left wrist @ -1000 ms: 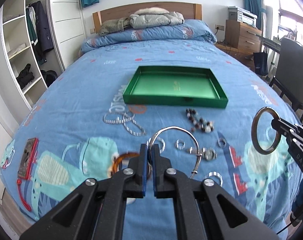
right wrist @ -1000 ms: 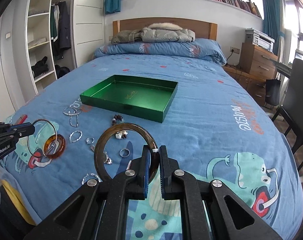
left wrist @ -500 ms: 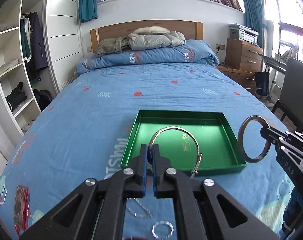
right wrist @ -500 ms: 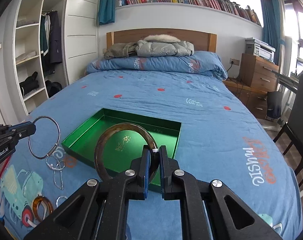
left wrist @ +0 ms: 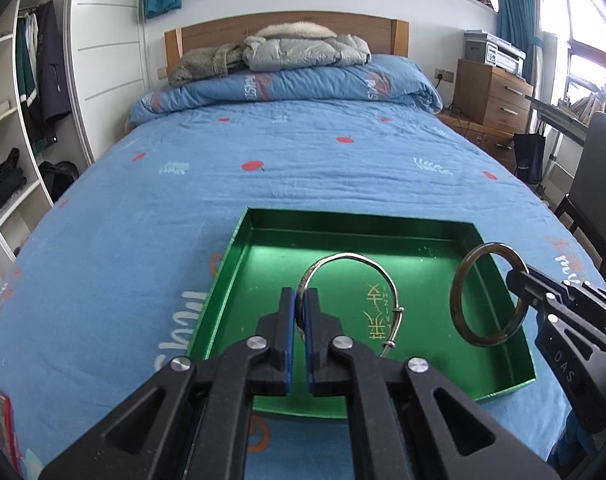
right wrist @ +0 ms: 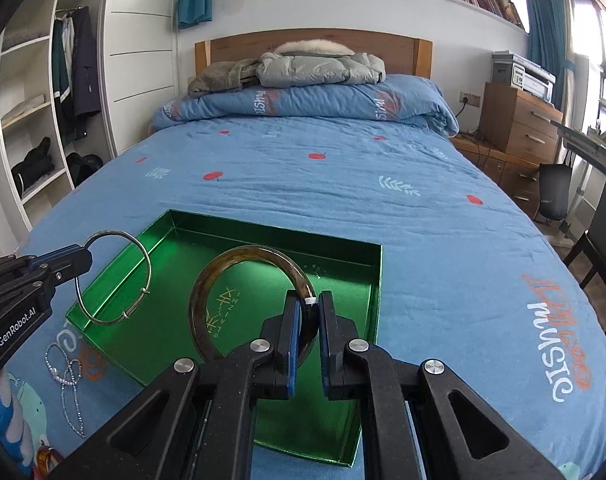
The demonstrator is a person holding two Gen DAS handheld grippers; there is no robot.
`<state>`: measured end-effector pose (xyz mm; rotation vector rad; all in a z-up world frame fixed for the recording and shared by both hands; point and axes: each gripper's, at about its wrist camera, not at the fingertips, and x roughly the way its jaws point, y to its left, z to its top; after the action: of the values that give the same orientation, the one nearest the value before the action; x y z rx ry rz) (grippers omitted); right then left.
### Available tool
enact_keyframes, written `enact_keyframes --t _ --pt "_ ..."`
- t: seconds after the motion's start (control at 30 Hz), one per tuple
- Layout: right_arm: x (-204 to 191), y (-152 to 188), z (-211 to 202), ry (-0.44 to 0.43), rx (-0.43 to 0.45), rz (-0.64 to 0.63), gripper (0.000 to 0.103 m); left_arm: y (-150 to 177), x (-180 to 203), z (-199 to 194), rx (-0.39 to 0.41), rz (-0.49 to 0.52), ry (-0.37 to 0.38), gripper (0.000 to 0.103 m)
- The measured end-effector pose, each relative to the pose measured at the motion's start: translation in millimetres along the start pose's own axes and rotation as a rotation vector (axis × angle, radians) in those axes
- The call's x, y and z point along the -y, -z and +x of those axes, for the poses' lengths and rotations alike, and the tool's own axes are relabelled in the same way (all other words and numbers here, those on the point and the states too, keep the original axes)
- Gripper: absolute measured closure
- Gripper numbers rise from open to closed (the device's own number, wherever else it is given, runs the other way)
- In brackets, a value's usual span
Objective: Organize jewelry
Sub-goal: 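Carry both bangles into the green tray and open both tools, then lift both tools out of the tray back over the jewelry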
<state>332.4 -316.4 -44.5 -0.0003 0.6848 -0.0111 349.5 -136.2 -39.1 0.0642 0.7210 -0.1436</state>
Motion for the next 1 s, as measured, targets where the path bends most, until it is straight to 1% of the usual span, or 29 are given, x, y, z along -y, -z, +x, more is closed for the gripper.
enact_keyframes --t 0.17,0.37,0.5,0.6,0.7,0.77,0.8,0.83,0.87,0.9,0.93,0.97,1.0 --pt "6.3 8.3 29.8 0.012 -0.076 0.016 0.094 4.4 0.5 40.4 -0.085 -0.004 0.012 0.099" --pt "11.5 19.4 55.0 0.020 -0.157 0.021 0.094 15.5 -7.3 66.7 -0.171 -0.036 0.037 0.099" --pt "16.3 24.4 60.6 0.024 -0.182 0.022 0.095 21.4 -12.1 75.7 -0.202 -0.048 0.038 0.099" --pt "13.6 22.7 63.1 0.021 -0.193 0.012 0.095 23.0 -12.1 75.4 -0.198 -0.048 0.037 0.099" --pt "9.4 22.9 65.8 0.022 -0.204 -0.009 0.094 23.6 -13.9 75.4 -0.199 -0.058 0.053 0.099" --pt "8.2 23.0 67.1 0.012 -0.214 -0.013 0.092 24.6 -15.9 74.3 -0.198 -0.060 0.060 0.097" --pt "7.0 22.8 67.3 0.007 -0.220 -0.016 0.090 24.1 -15.9 73.7 -0.199 -0.056 0.061 0.096" --pt "5.9 22.7 66.4 0.001 -0.222 -0.018 0.084 23.2 -15.5 72.0 -0.197 -0.050 0.064 0.094" --pt "4.6 21.5 64.7 -0.004 -0.220 -0.020 0.080 21.8 -15.3 68.3 -0.188 -0.043 0.068 0.090" --pt "3.6 19.6 61.7 -0.002 -0.215 -0.020 0.065 20.3 -15.3 65.1 -0.178 -0.039 0.070 0.087" --pt "3.1 17.8 57.1 0.001 -0.204 -0.019 0.054 18.2 -15.1 58.9 -0.162 -0.033 0.070 0.082" --pt "2.4 15.7 52.2 0.002 -0.193 -0.018 0.053 16.4 -14.9 51.5 -0.145 -0.026 0.068 0.078" --pt "1.4 13.7 47.2 0.007 -0.185 -0.019 0.053 15.2 -15.0 46.0 -0.133 -0.022 0.068 0.077"
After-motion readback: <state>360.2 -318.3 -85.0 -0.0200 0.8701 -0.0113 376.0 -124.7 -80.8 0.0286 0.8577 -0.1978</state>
